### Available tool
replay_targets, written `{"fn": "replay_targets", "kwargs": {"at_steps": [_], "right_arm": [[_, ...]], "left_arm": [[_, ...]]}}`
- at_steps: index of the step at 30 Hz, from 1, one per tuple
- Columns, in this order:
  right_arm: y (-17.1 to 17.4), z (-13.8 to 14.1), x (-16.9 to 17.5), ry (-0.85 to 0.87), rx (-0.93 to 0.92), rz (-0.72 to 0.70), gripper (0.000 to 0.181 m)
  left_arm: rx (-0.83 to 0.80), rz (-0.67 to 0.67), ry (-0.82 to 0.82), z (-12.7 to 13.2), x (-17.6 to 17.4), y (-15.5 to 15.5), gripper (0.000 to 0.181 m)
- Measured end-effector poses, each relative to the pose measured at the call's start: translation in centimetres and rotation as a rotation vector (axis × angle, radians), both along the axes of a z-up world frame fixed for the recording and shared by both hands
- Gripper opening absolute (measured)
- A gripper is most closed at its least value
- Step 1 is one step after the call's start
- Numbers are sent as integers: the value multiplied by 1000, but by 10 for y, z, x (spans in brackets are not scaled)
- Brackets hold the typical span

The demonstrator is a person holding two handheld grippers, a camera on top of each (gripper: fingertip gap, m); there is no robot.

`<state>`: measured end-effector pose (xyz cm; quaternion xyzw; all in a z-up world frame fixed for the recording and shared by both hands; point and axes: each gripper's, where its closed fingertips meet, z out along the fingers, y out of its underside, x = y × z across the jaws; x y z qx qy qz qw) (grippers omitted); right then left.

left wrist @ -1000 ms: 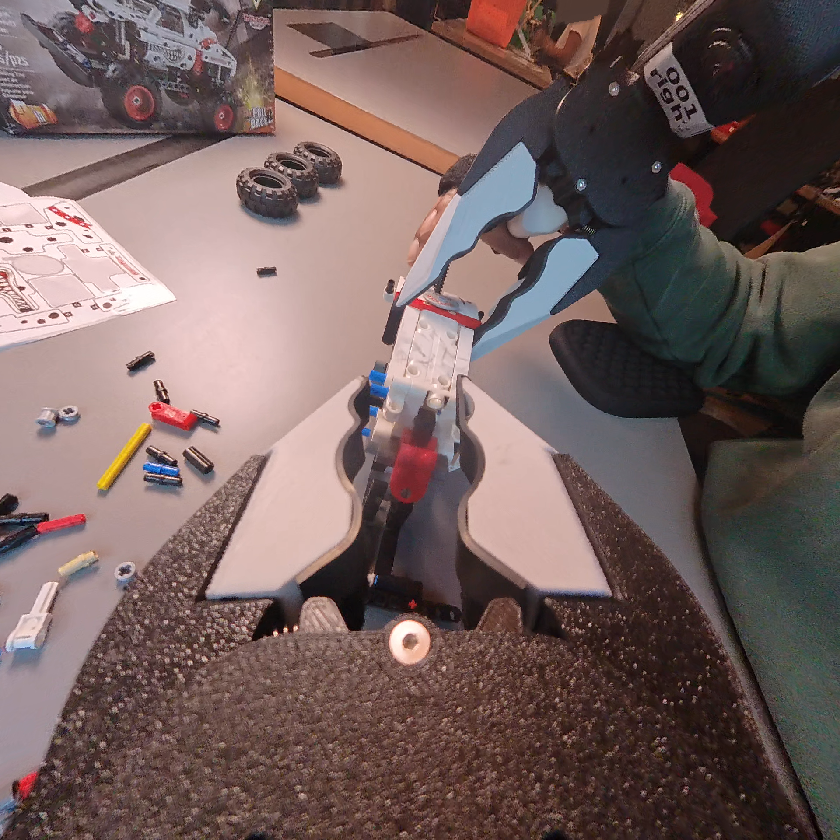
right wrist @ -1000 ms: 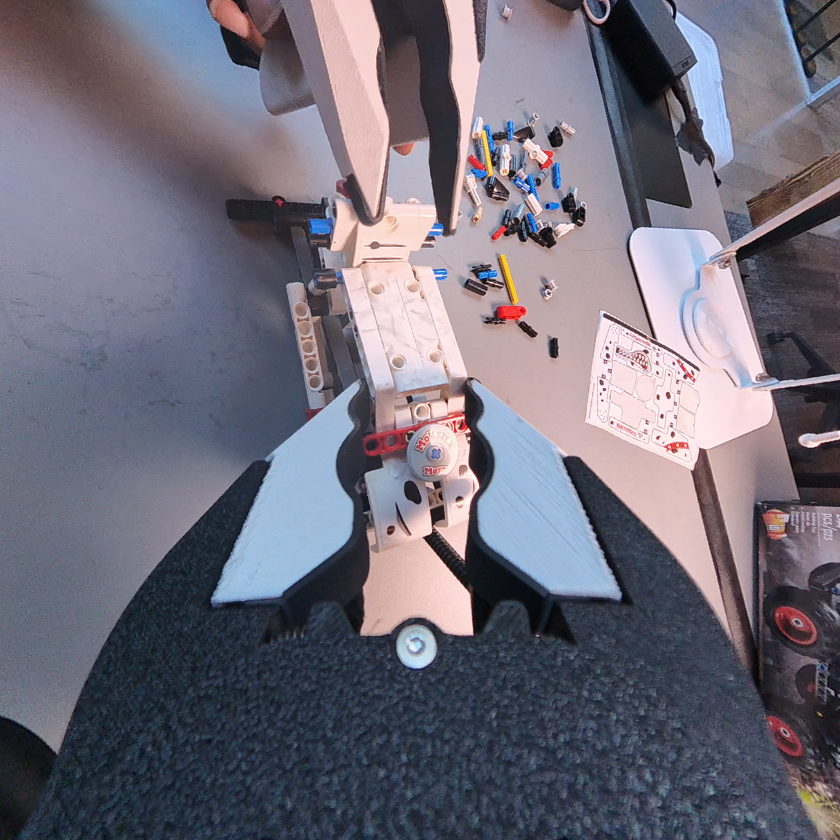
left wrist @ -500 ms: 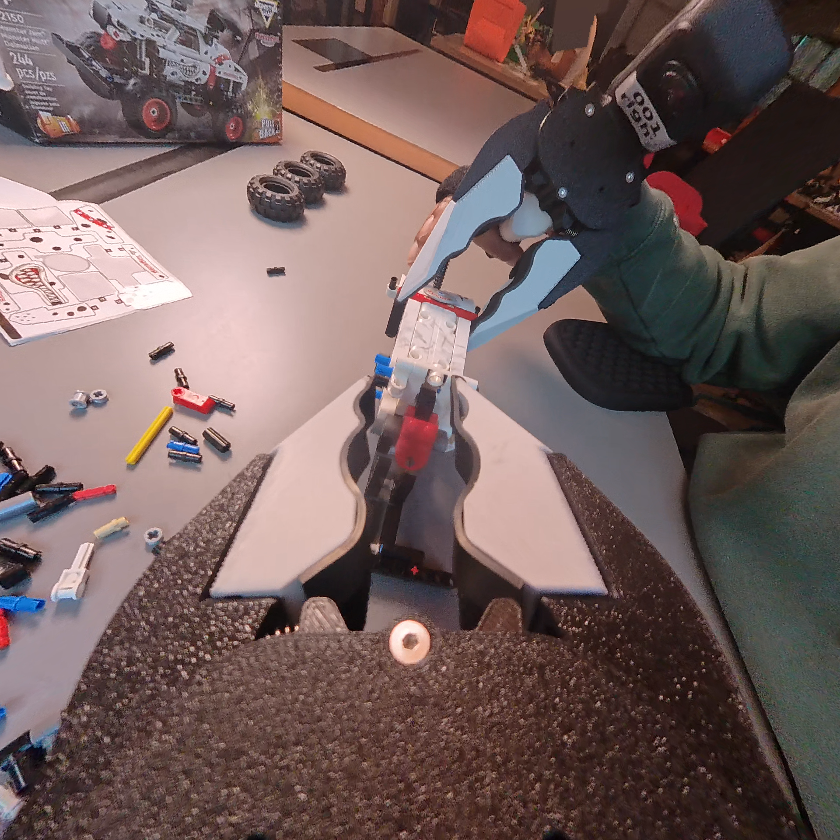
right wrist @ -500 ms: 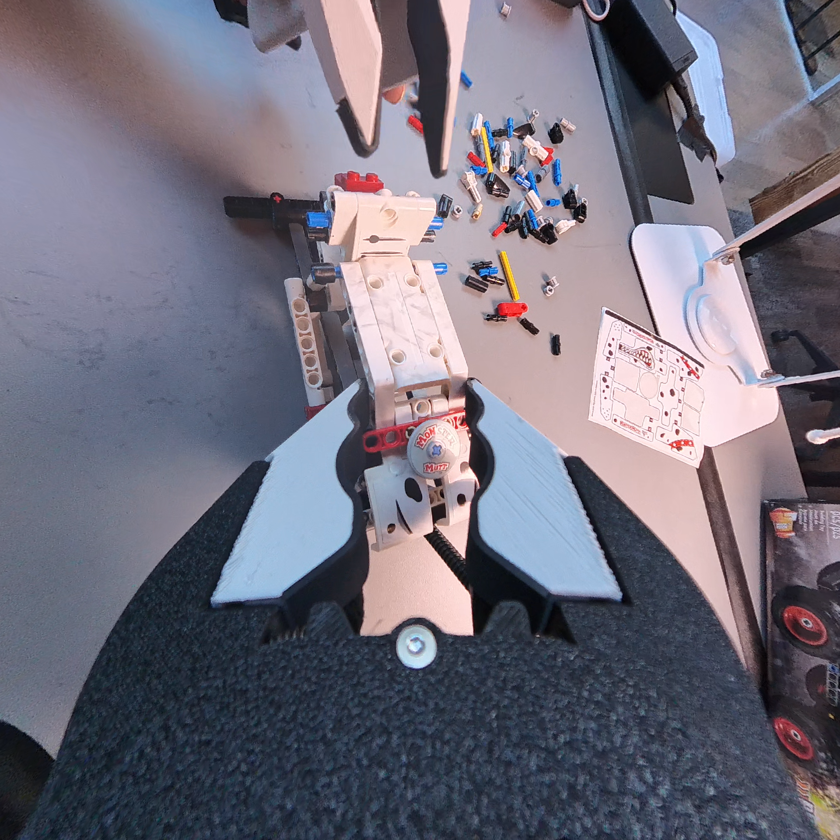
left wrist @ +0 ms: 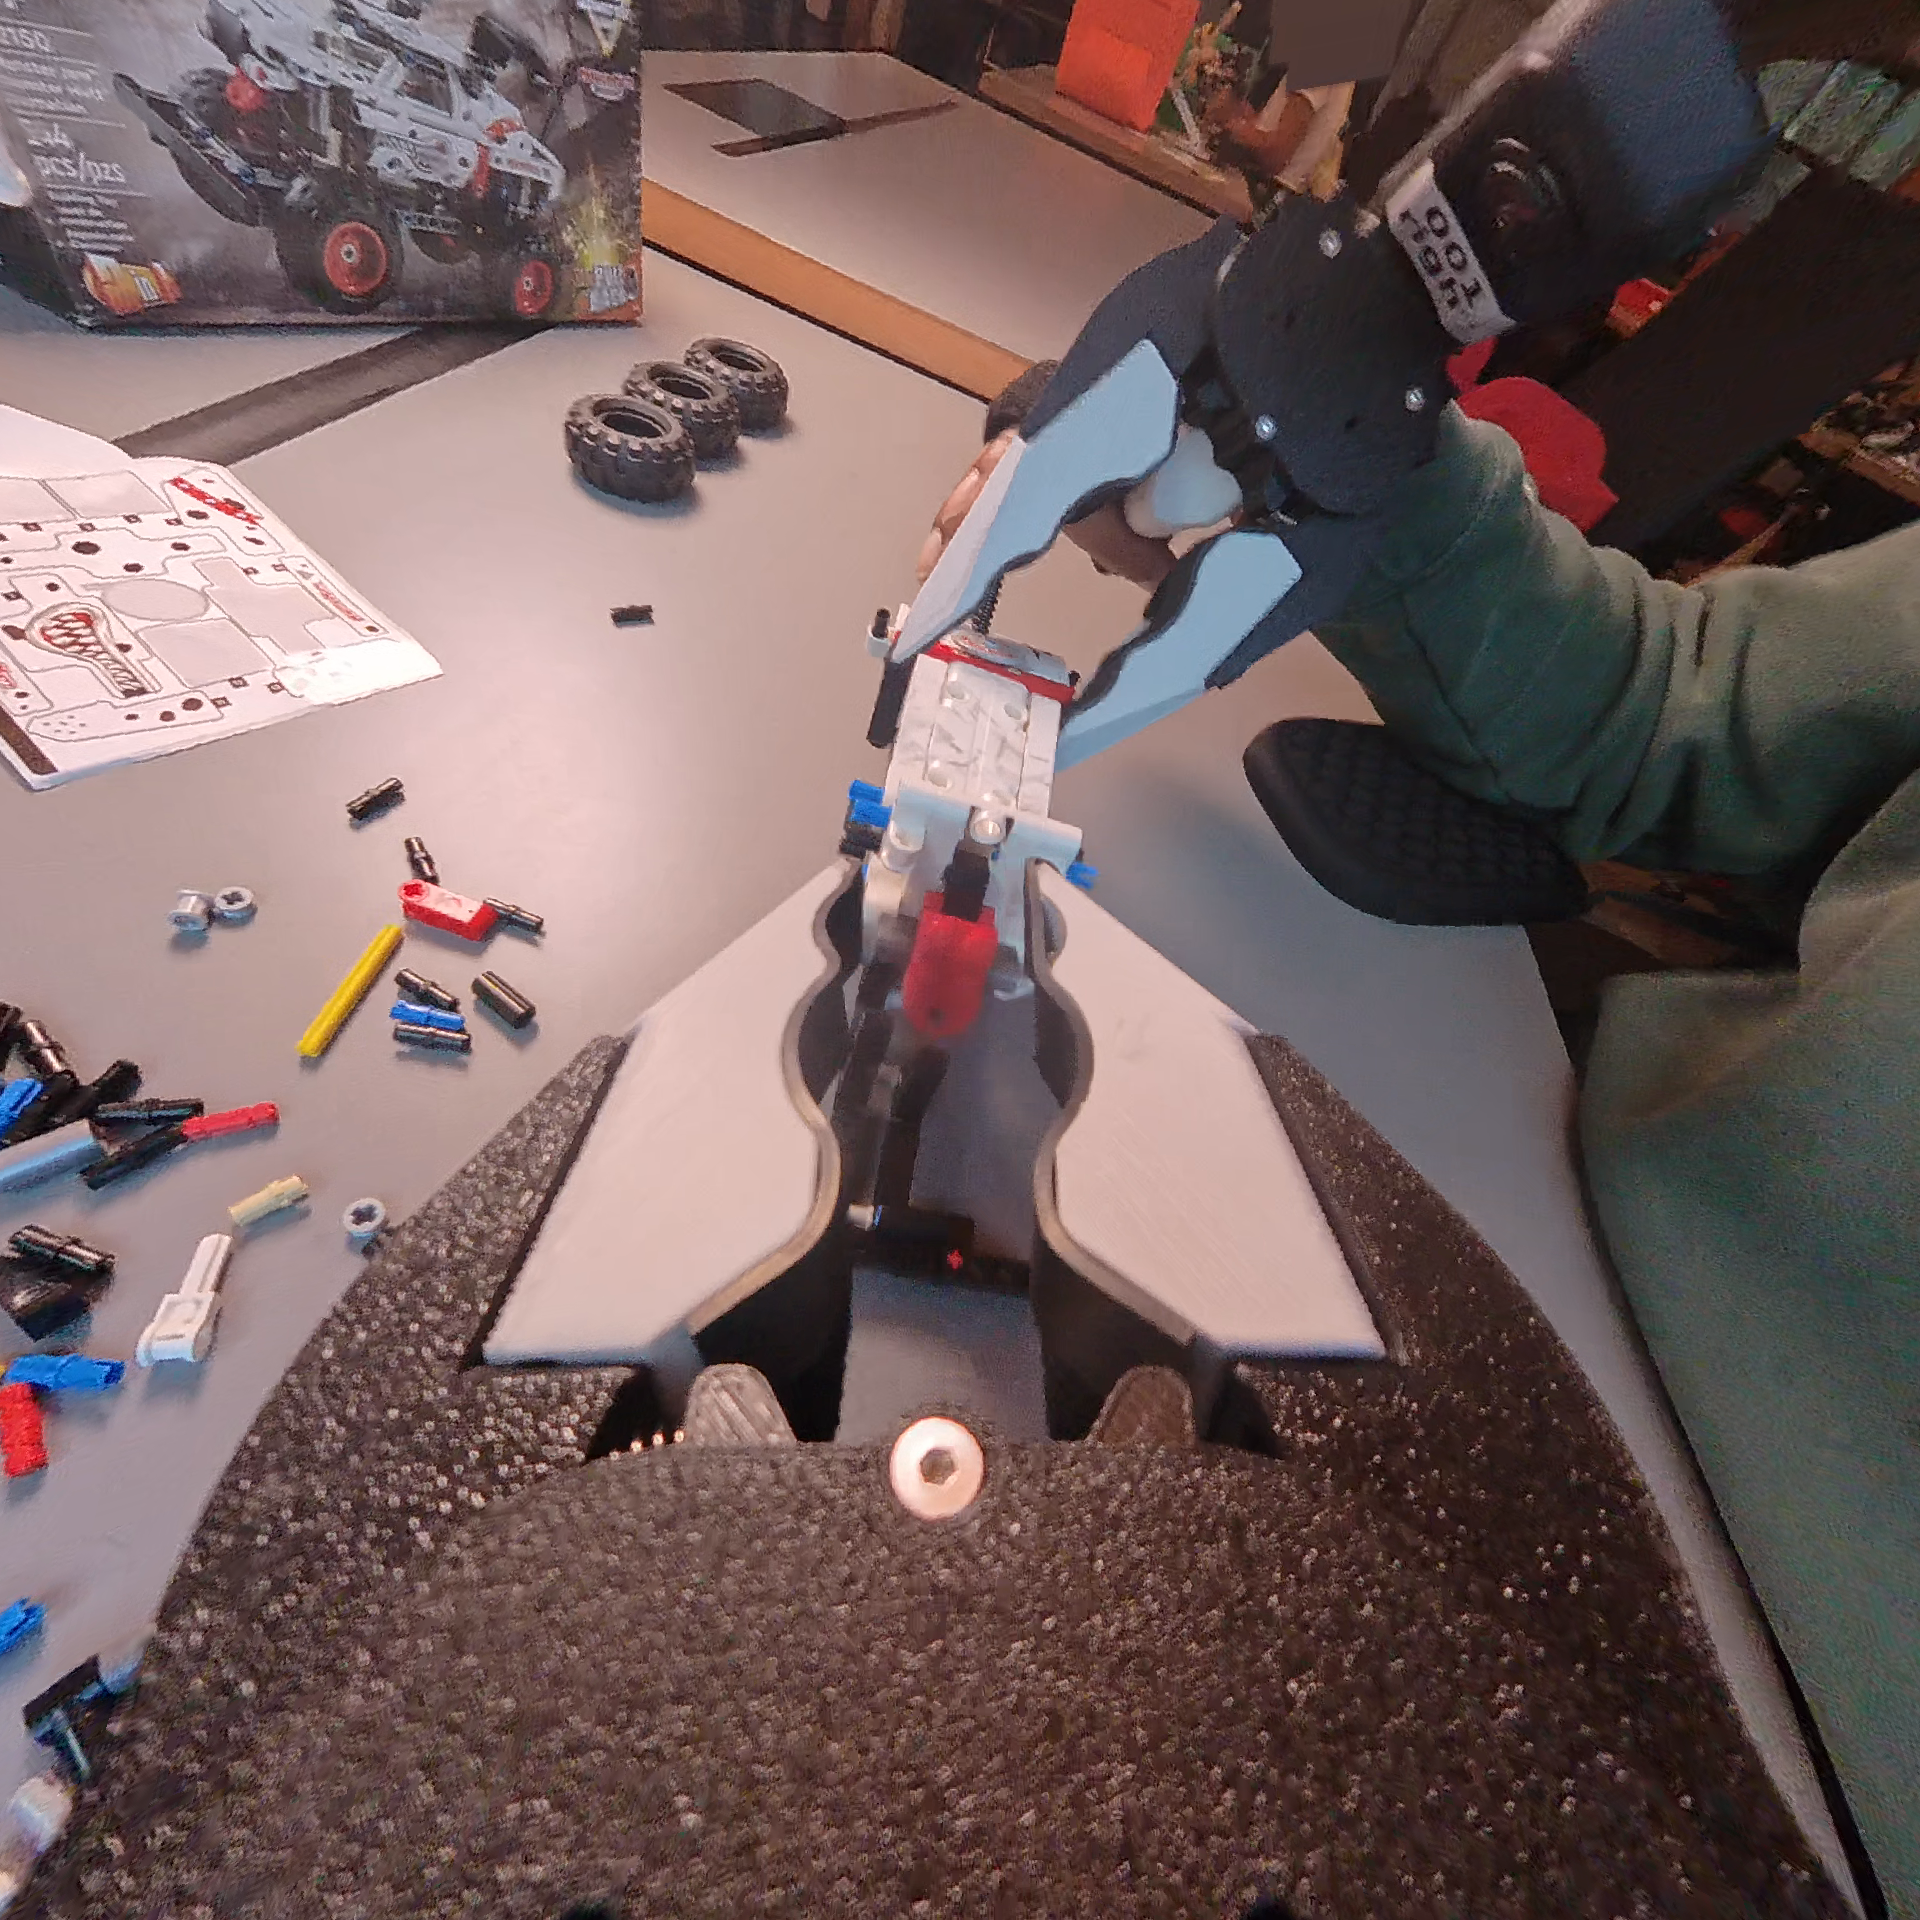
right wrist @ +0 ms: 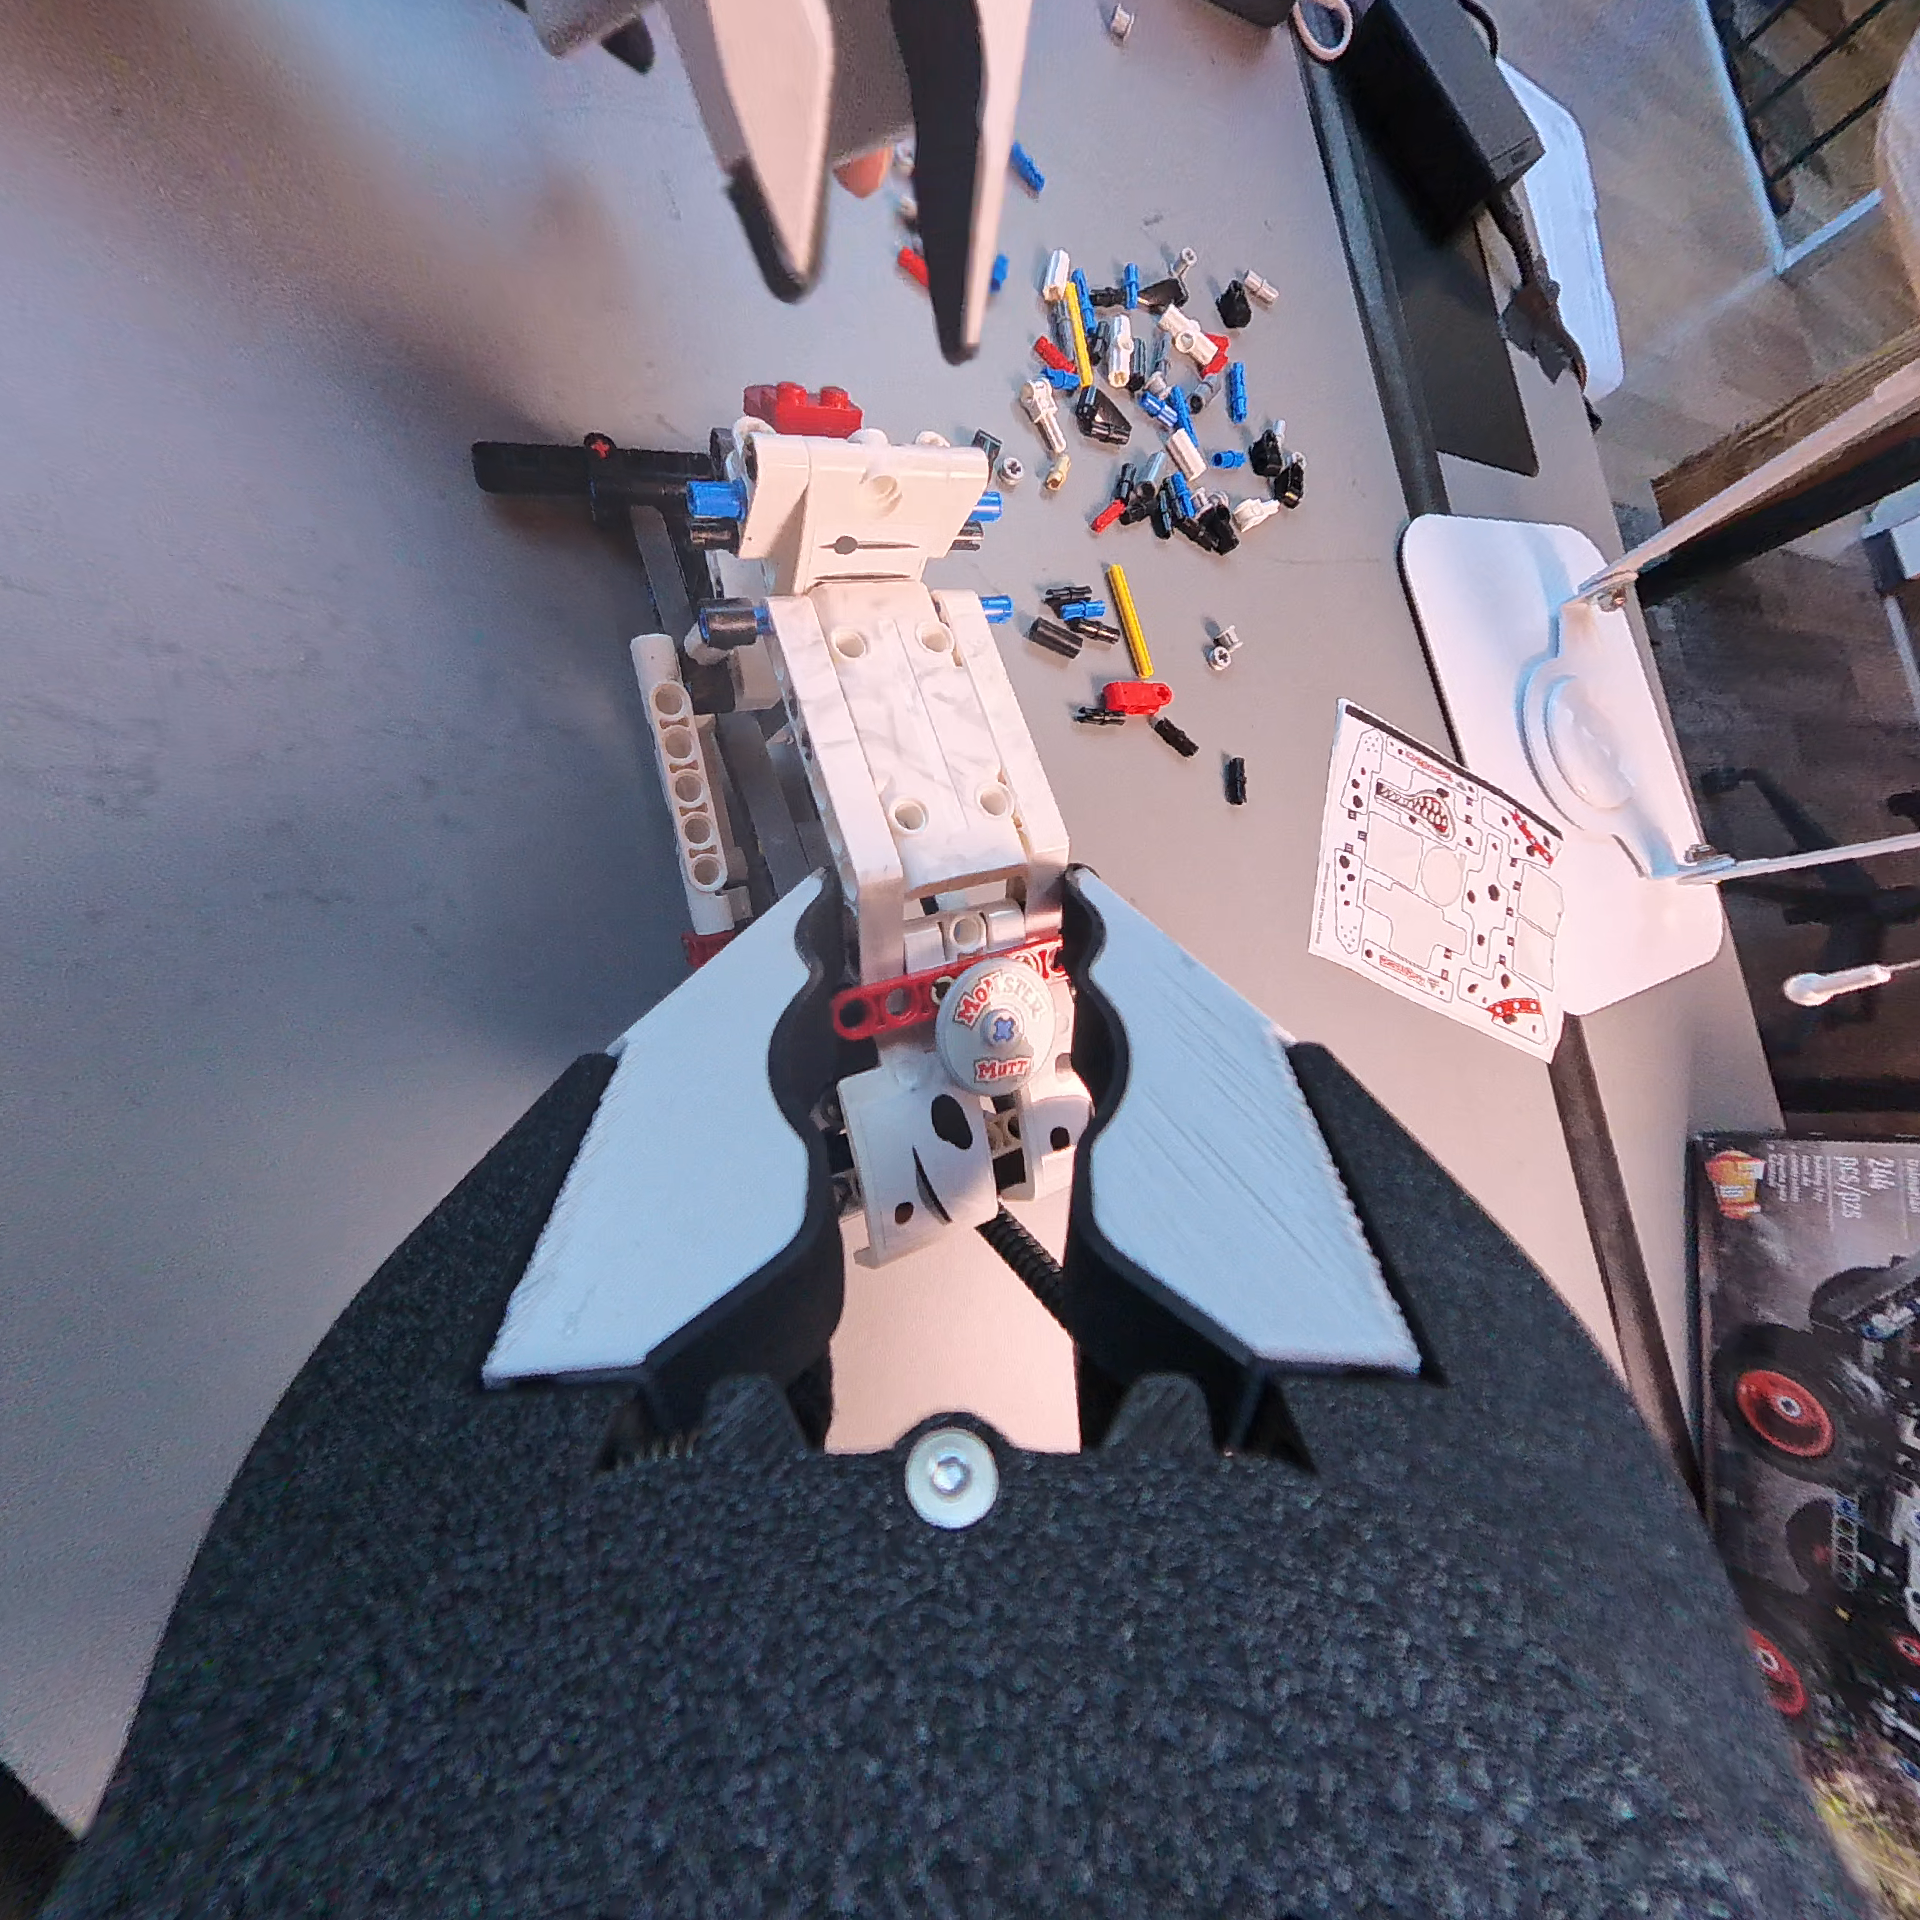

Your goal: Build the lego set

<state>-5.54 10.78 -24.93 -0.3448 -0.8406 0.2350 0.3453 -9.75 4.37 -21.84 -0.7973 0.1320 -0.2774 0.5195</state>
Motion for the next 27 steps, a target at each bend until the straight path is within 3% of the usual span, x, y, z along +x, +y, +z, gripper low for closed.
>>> {"fn": "replay_targets", "kwargs": {"at_steps": [4, 6, 7, 8, 10, 13, 22, 27], "right_arm": [[0, 0, 0, 12, -28, 8, 42], [0, 0, 0, 13, -30, 10, 42], [0, 0, 0, 14, -29, 11, 42], [0, 0, 0, 15, -25, 11, 42], [2, 0, 1, 16, -13, 13, 41], [2, 0, 0, 21, -20, 13, 41], [11, -1, -2, 37, -7, -7, 41], [12, -1, -3, 40, -8, -11, 41]], "left_arm": [[-77, -111, 131, -30, -2, -19, 42], [-93, -102, 153, -38, 1, -14, 36], [-94, -98, 169, -39, 3, -11, 24], [-83, -104, 180, -37, 5, -9, 16], [-64, -119, 183, -29, 7, -9, 15], [16, -113, 87, 0, 9, -6, 0], [1, -76, 84, 1, 9, 4, 0], [3, -43, 68, 1, 4, 7, 11]]}}
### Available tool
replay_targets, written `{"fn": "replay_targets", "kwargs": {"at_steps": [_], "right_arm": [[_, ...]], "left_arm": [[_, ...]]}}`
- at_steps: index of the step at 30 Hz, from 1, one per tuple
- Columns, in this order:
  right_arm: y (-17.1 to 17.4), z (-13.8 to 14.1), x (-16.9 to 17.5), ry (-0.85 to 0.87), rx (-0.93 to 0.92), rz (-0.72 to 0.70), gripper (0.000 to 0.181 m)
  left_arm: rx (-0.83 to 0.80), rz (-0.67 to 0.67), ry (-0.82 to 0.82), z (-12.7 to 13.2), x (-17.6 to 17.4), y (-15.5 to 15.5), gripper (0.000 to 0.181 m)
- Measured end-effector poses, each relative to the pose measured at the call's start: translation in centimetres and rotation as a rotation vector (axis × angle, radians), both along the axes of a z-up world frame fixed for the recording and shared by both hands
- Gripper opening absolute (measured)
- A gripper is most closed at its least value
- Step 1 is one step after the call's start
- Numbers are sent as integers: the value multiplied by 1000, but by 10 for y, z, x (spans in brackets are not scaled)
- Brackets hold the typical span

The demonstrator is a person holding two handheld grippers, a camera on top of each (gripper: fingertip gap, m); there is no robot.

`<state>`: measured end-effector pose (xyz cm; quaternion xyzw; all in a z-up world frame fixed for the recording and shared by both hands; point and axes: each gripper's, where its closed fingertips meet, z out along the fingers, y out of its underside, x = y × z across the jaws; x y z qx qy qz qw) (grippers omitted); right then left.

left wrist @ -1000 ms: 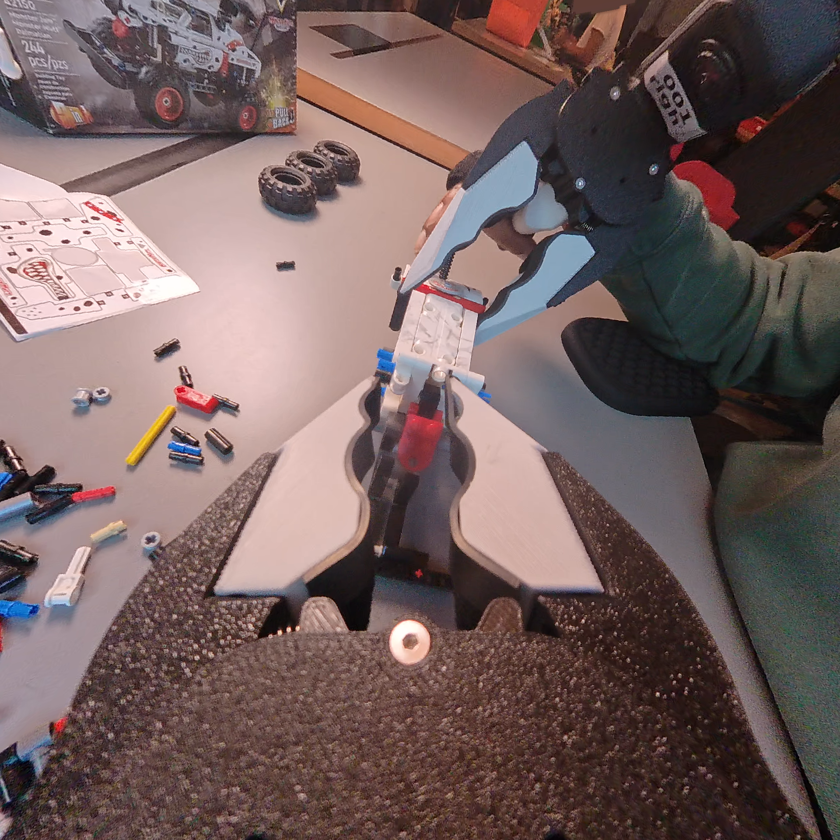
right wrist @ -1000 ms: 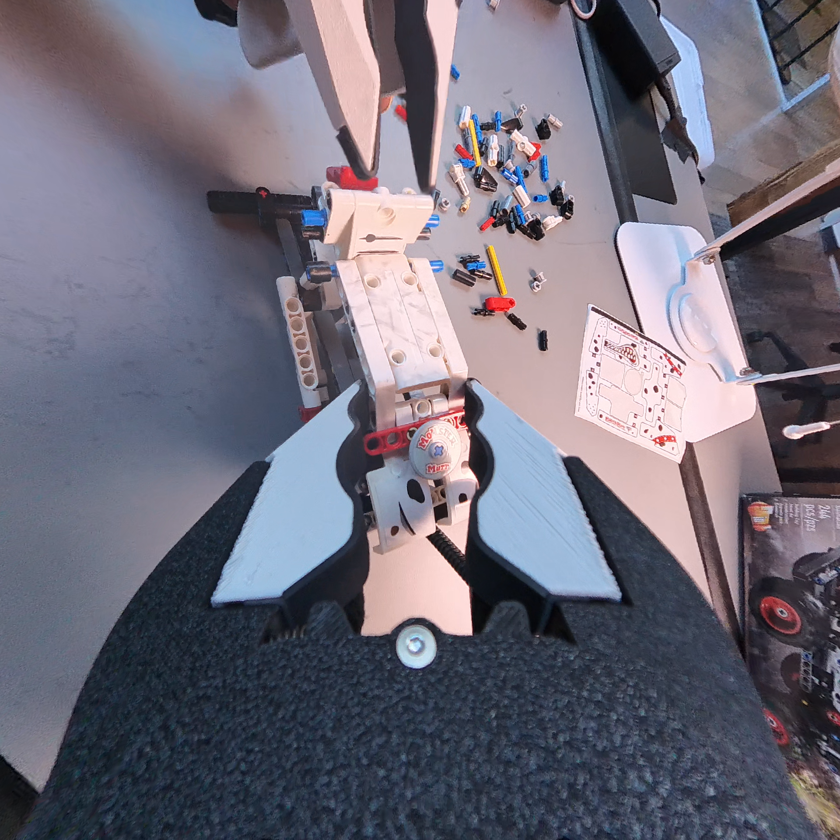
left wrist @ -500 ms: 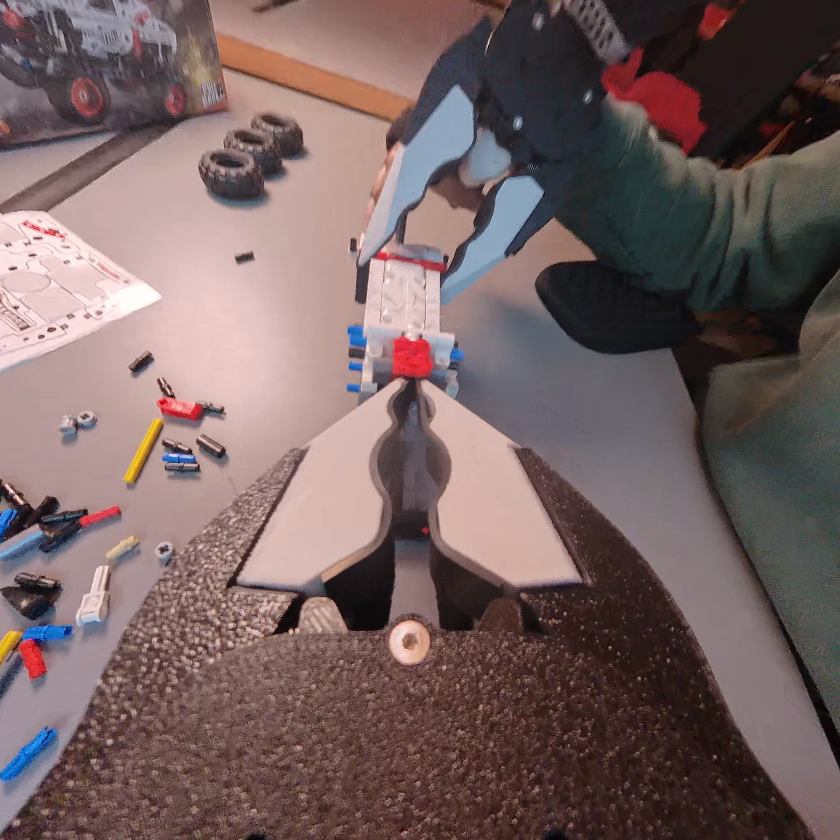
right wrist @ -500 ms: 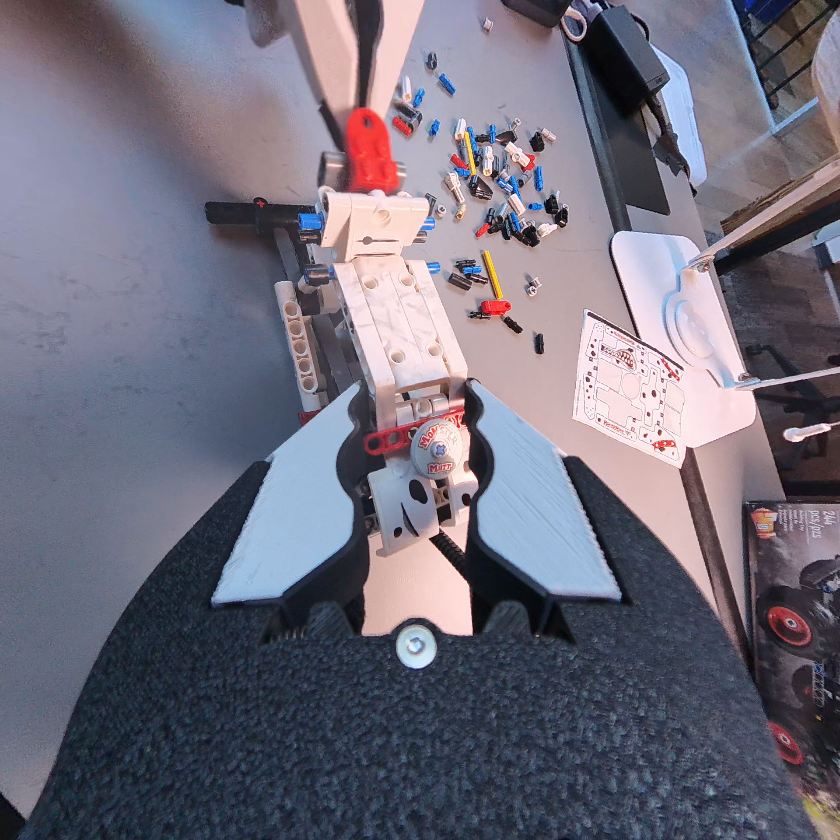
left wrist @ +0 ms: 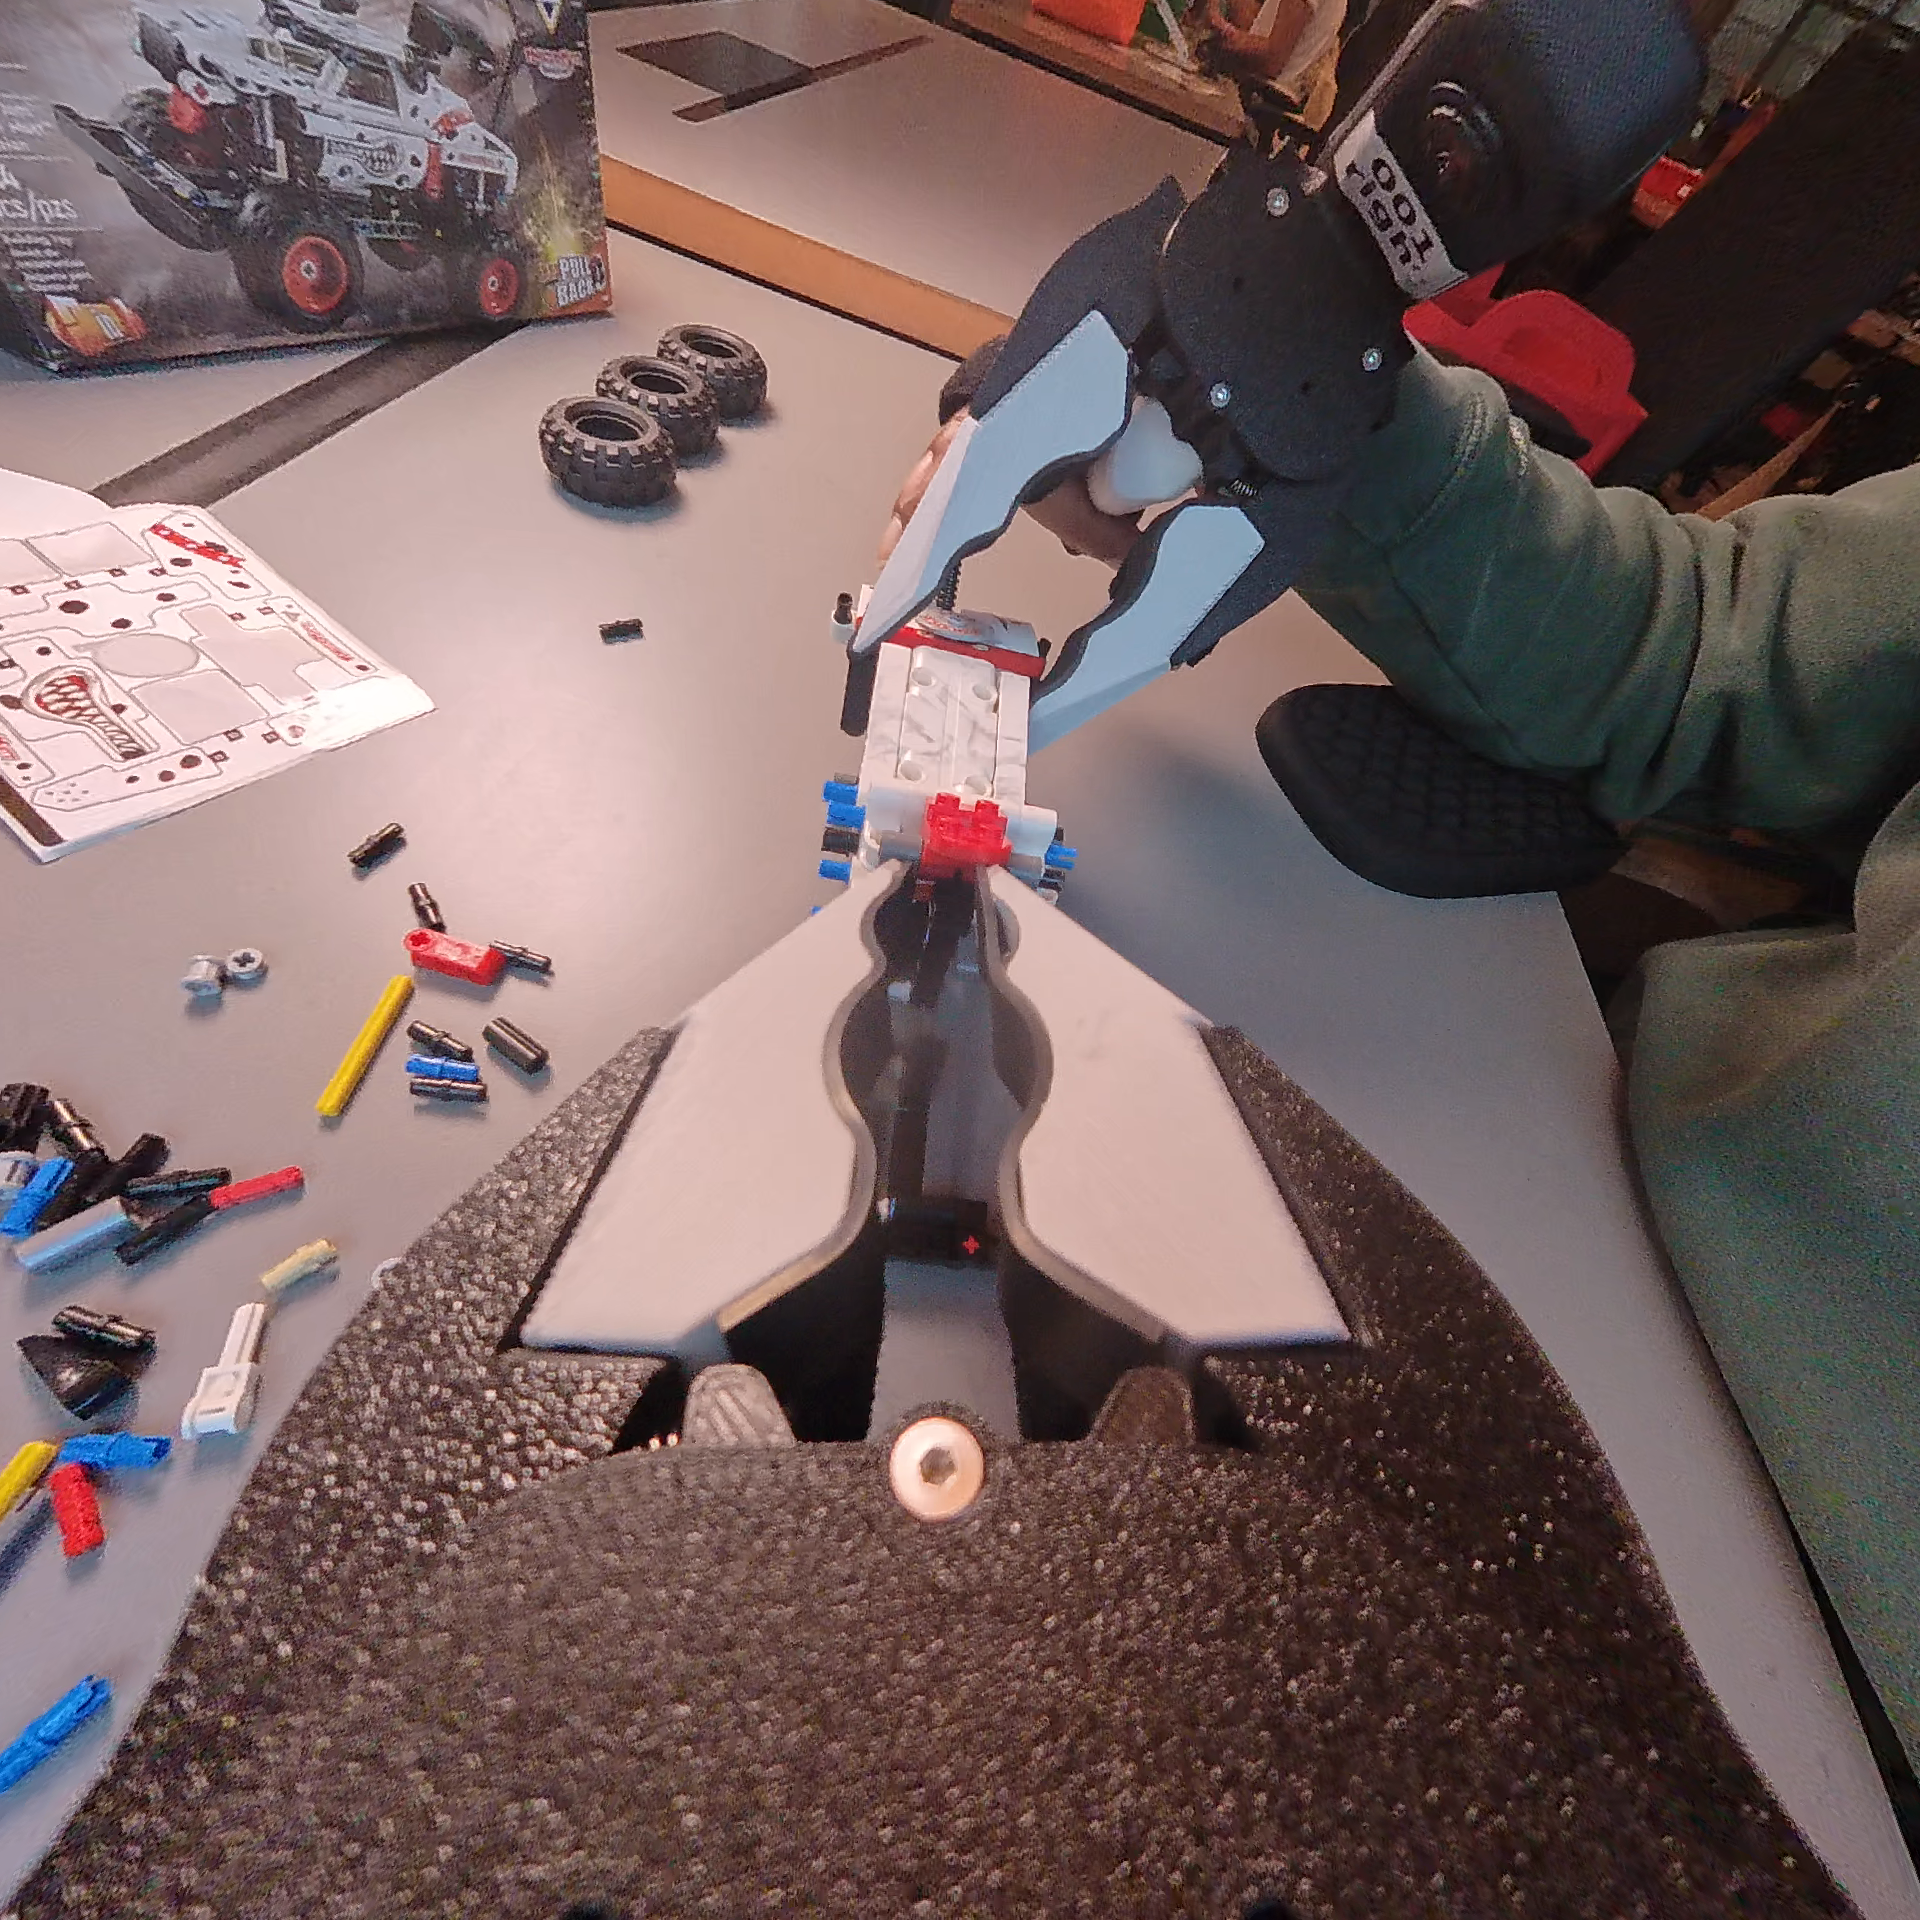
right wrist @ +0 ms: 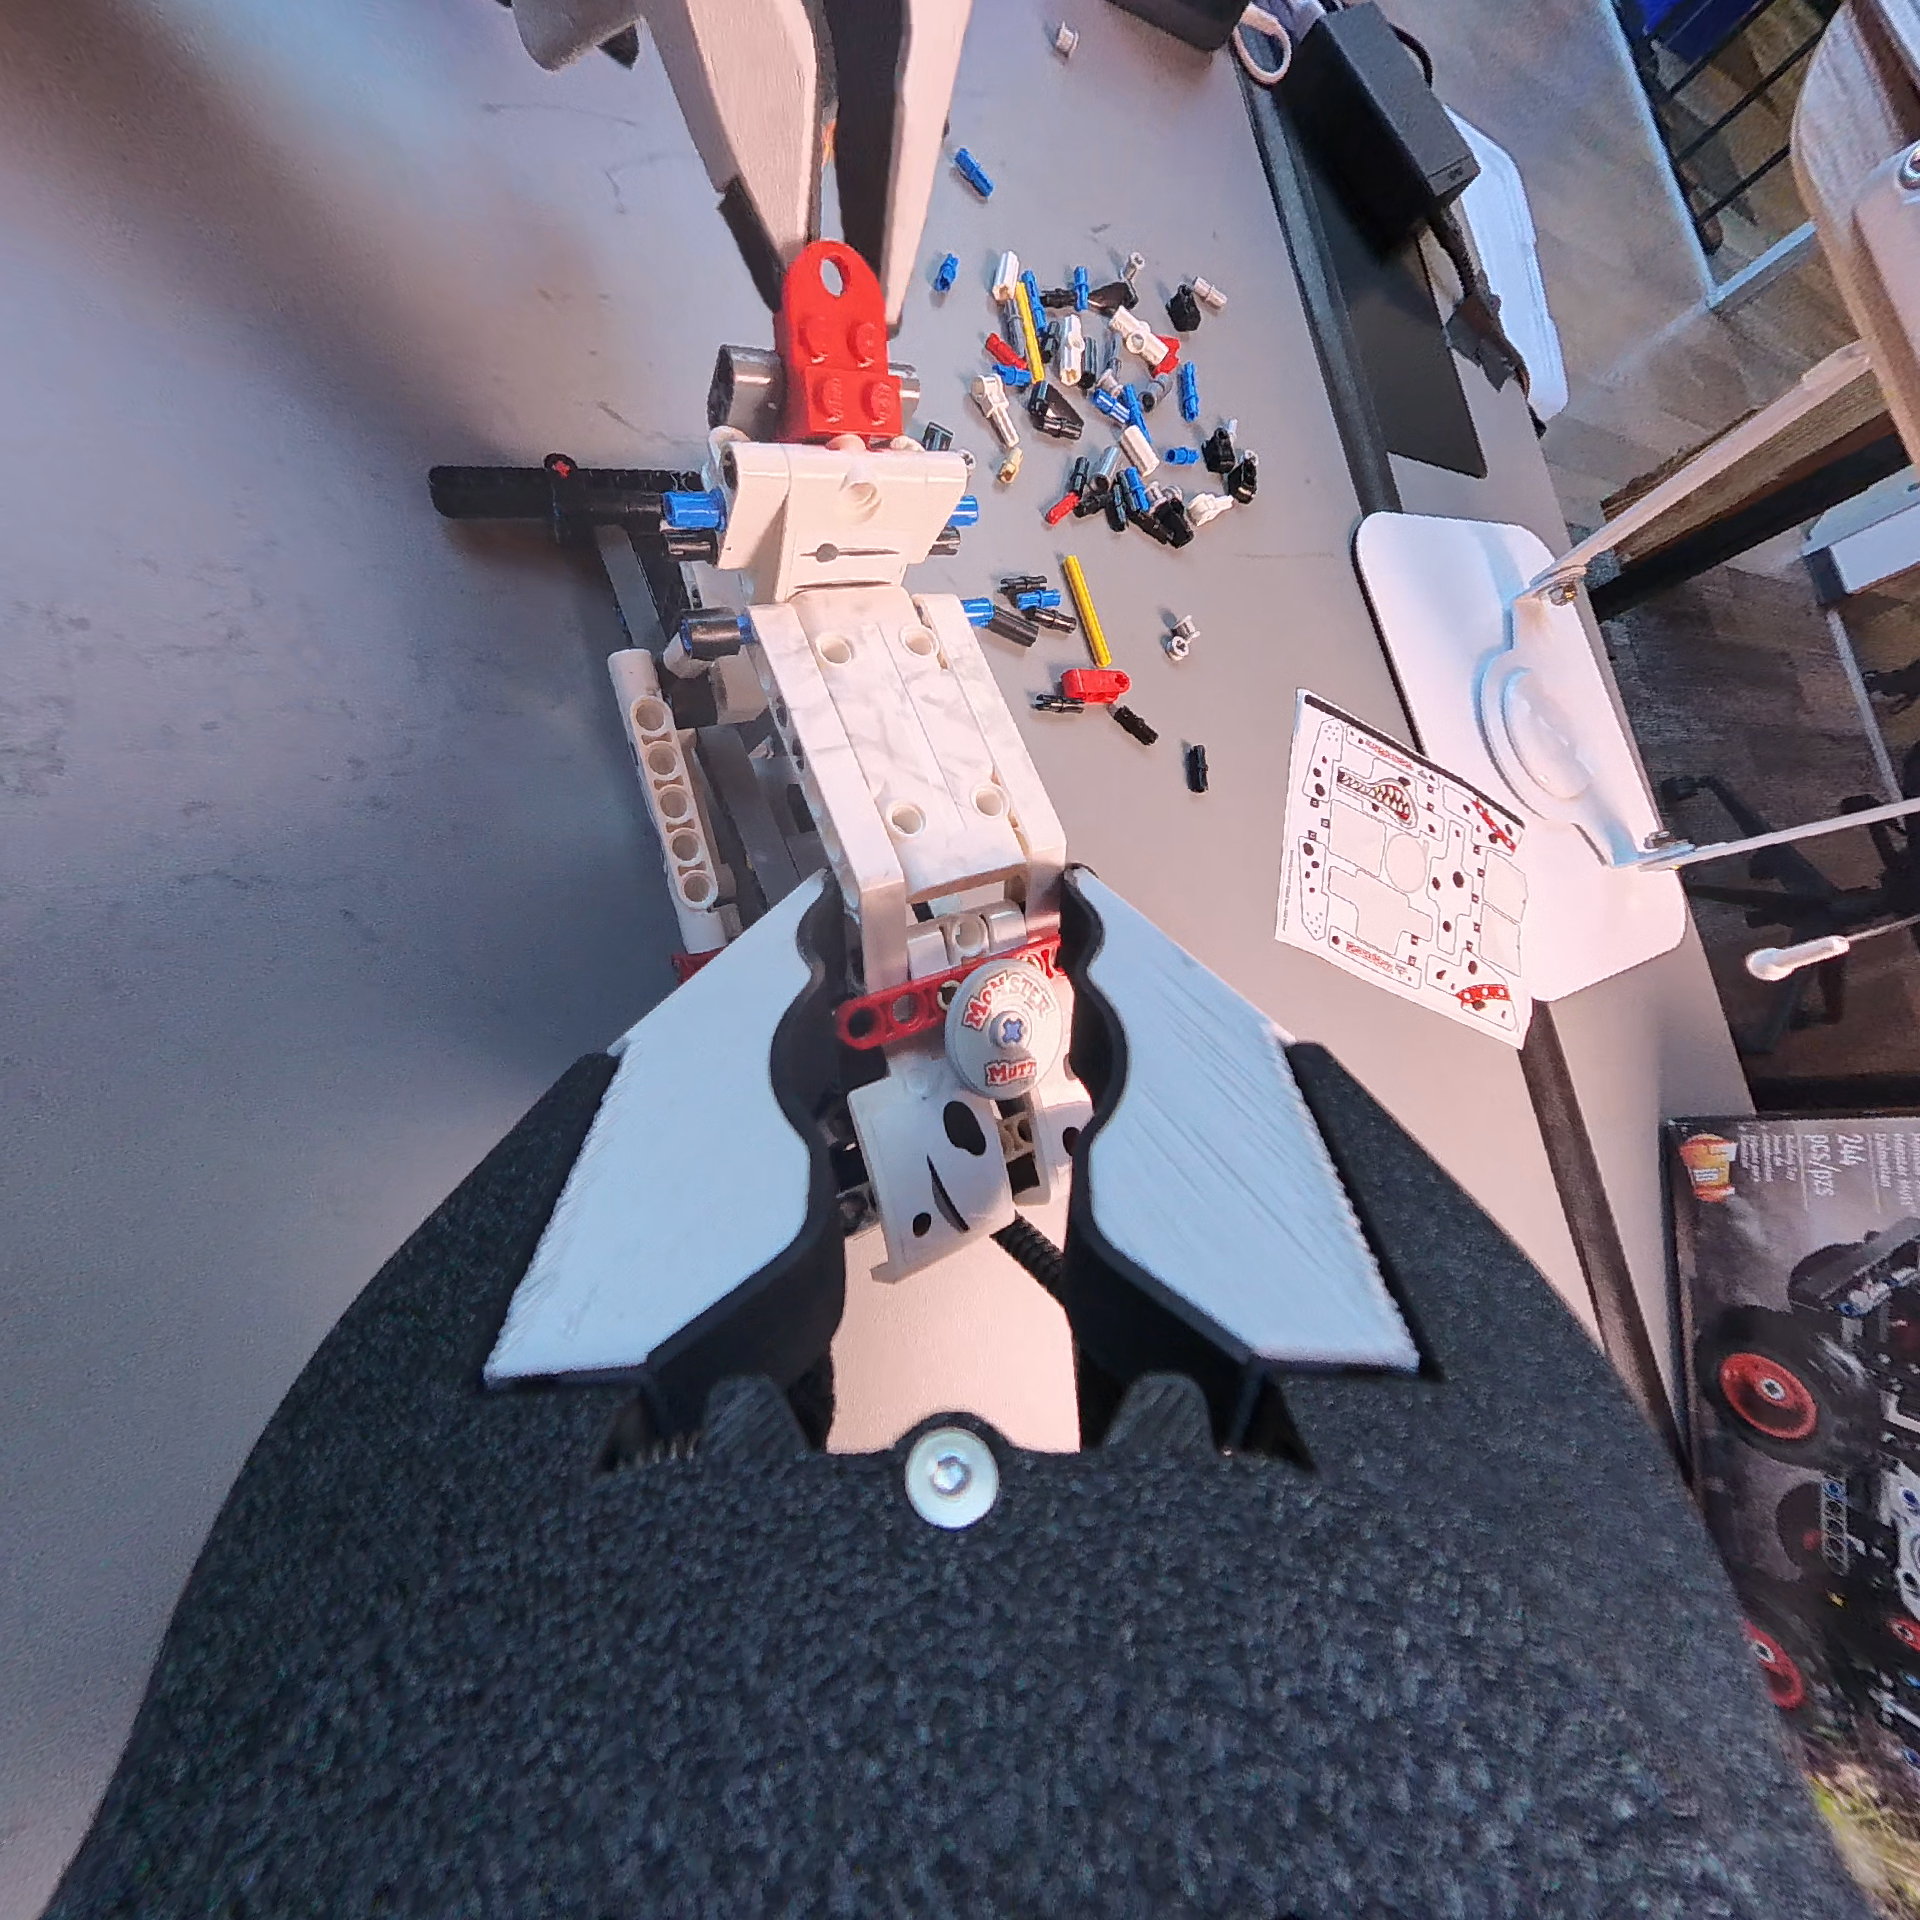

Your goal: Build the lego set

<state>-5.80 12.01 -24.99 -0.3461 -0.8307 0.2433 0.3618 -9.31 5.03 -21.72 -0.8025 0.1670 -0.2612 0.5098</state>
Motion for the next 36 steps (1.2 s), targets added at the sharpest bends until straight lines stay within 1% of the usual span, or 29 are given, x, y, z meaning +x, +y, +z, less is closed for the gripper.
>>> {"fn": "replay_targets", "kwargs": {"at_steps": [4, 6, 8, 10, 12, 16, 18, 23, 25, 27, 29, 30, 32, 36], "right_arm": [[8, 0, -4, 4, 9, -48, 40], [12, 0, -6, 7, 12, -75, 40], [16, 0, -7, 12, 17, -89, 40], [16, 0, -7, 15, 17, -89, 40], [16, 0, -7, 14, 19, -91, 40], [16, 0, -7, 13, 20, -97, 40], [16, 0, -7, 11, 19, -105, 40], [15, -1, -8, -1, 7, -131, 42], [9, 3, -7, -3, -36, -113, 49], [0, 15, -3, 12, -111, -69, 55], [-10, 41, 4, 65, -258, -3, 59], [-8, 57, 5, 110, -316, 5, 59], [4, 82, 3, 197, -377, -8, 59], [46, 112, -21, 357, -422, -104, 57]], "left_arm": [[42, 79, -24, 6, -17, 3, 17], [93, 160, -54, 15, -35, 4, 19], [154, 255, -77, 26, -57, 2, 26], [209, 342, -49, 30, -77, -3, 29], [250, 402, -22, 32, -90, -9, 34], [353, 485, -65, 50, -107, -16, 41], [396, 532, -53, 57, -114, -20, 45], [435, 621, -3, 64, -125, -27, 54], [445, 638, 18, 65, -128, -28, 62], [443, 647, 41, 63, -130, -29, 63], [429, 658, 79, 58, -132, -27, 57], [420, 663, 102, 57, -133, -25, 55], [410, 673, 154, 56, -136, -19, 51], [411, 681, 244, 65, -142, 2, 47]]}}
